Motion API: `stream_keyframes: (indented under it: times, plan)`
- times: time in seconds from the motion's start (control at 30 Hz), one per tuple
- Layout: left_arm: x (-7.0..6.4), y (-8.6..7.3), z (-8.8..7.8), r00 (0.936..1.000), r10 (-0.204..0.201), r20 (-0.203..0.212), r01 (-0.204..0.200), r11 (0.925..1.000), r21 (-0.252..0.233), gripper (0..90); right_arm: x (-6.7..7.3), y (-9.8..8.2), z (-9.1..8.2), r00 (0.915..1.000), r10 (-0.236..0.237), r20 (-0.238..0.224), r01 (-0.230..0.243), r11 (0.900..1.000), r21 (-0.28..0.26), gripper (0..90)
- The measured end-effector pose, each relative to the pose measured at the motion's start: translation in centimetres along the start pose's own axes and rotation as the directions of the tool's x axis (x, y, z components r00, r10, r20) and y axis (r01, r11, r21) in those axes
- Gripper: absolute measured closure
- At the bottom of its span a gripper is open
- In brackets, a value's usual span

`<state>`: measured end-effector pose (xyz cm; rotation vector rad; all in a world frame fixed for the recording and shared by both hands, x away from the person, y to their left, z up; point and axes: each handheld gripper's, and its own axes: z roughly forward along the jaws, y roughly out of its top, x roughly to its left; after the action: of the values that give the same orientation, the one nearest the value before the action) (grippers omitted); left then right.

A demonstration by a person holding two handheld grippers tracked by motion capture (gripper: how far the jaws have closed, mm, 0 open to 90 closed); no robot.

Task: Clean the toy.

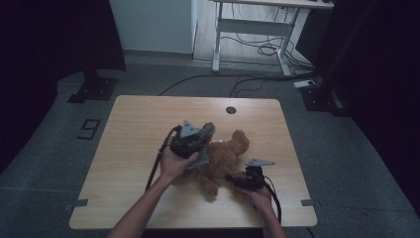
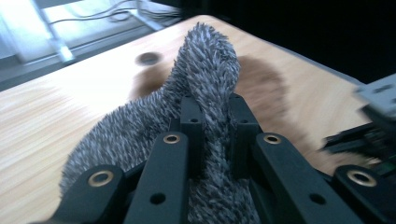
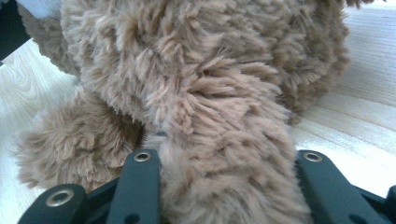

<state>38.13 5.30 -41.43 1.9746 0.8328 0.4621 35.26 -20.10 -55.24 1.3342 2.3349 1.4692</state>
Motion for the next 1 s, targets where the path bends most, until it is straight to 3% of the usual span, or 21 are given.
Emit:
stream_keyframes:
  times: [0.07, 0.17, 0.27, 0.37, 0.53, 0.73, 0.87, 1.0]
  plan:
    - [-1.6, 0.7, 1.9, 0.9994, 0.024, 0.024, -0.025, 0.9993, 0.028, 79.4, 0.0, 0.0, 0.0, 1.0000, -0.001, 0.001, 0.001, 1.000, -0.001, 60.2]
    - [-2.8, 0.9, 4.5, 0.9985, 0.042, 0.036, -0.045, 0.9956, 0.083, 79.3, 0.0, 0.0, 0.0, 1.0000, -0.006, 0.001, 0.006, 1.000, -0.003, 60.2]
    - [-2.9, 0.3, 6.2, 0.9985, 0.049, 0.025, -0.052, 0.9896, 0.134, 79.2, 0.0, 0.0, 0.0, 1.0000, -0.006, 0.000, 0.006, 1.000, -0.004, 60.3]
    - [-2.1, -0.4, 6.5, 0.9996, 0.008, 0.028, -0.012, 0.9906, 0.136, 79.2, 0.1, 0.0, 0.0, 1.0000, -0.004, 0.003, 0.004, 1.000, -0.003, 60.3]
    - [-0.4, -1.0, 5.0, 0.9997, 0.010, -0.020, -0.007, 0.9890, 0.148, 79.2, 0.2, 0.0, 0.1, 0.9999, -0.004, 0.011, 0.004, 1.000, -0.001, 60.4]
    - [3.5, -3.3, 1.6, 0.9943, -0.089, -0.058, 0.095, 0.9898, 0.106, 79.2, 0.2, -0.1, 0.1, 0.9999, 0.000, 0.011, 0.000, 1.000, 0.004, 60.4]
    - [5.2, -4.2, -0.5, 0.9907, -0.114, -0.075, 0.120, 0.9898, 0.077, 79.3, 0.2, -0.1, 0.2, 0.9998, 0.000, 0.017, 0.000, 1.000, 0.006, 60.5]
    - [6.9, -5.1, -2.1, 0.9840, -0.143, -0.107, 0.151, 0.9853, 0.079, 79.3, 0.2, -0.1, 0.2, 0.9998, 0.001, 0.018, -0.001, 1.000, 0.004, 60.5]
